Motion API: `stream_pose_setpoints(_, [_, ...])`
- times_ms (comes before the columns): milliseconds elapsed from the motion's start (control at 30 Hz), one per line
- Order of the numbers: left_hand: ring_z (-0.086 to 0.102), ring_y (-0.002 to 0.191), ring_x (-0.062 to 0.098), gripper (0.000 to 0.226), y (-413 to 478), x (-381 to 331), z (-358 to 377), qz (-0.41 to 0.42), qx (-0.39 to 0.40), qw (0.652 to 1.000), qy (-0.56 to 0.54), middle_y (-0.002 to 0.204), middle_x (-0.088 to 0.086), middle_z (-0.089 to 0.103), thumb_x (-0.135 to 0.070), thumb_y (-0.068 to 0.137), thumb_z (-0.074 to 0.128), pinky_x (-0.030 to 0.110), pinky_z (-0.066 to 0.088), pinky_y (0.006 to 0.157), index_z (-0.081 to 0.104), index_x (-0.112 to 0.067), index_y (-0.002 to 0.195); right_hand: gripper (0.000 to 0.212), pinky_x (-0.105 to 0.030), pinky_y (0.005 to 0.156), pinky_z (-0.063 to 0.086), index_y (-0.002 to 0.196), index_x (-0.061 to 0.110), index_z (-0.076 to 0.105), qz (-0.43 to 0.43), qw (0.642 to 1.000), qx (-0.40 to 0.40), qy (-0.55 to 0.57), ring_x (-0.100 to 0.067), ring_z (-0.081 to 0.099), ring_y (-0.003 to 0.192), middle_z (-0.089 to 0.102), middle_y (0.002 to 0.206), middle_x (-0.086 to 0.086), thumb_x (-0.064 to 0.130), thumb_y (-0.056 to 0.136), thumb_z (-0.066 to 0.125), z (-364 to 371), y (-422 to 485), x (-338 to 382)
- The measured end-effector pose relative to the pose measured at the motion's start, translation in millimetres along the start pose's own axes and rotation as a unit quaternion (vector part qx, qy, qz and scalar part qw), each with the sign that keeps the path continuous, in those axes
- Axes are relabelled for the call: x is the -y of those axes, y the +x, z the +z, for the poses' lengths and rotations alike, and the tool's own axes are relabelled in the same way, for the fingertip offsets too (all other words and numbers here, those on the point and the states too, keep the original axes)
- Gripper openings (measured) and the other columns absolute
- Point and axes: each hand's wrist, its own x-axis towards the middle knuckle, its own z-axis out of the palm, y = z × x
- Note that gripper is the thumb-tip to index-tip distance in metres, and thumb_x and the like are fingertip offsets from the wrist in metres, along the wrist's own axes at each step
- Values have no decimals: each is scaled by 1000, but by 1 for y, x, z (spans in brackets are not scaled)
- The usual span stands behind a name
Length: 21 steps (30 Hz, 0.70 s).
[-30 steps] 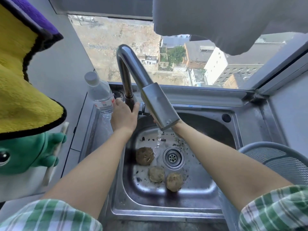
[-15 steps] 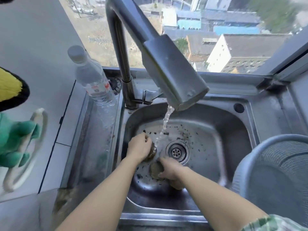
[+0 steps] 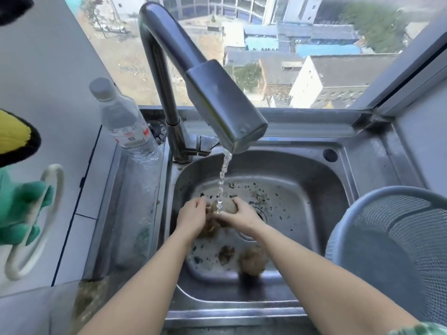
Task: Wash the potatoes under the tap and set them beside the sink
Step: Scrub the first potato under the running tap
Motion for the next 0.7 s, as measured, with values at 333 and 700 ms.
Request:
stream_pose_setpoints(333, [63, 98, 26, 38, -46, -47, 23, -142, 49, 806, -573, 91, 9, 70, -49, 89, 59, 37, 49, 90, 69, -13, 83, 57, -43, 107, 38, 122, 6, 62, -7, 993, -52, 105, -31, 54, 124, 61, 130, -15, 44, 103, 26, 14, -23, 68])
stream_pose_setpoints(700, [65, 80, 26, 55, -51, -51, 15, -143, 16, 883, -447, 73, 12, 70, -47, 102, 32, 32, 50, 63, 69, -11, 83, 34, -45, 103, 41, 117, -1, 64, -103, 993, -32, 56, -32, 56, 118, 64, 122, -16, 18, 102, 39, 4, -29, 69])
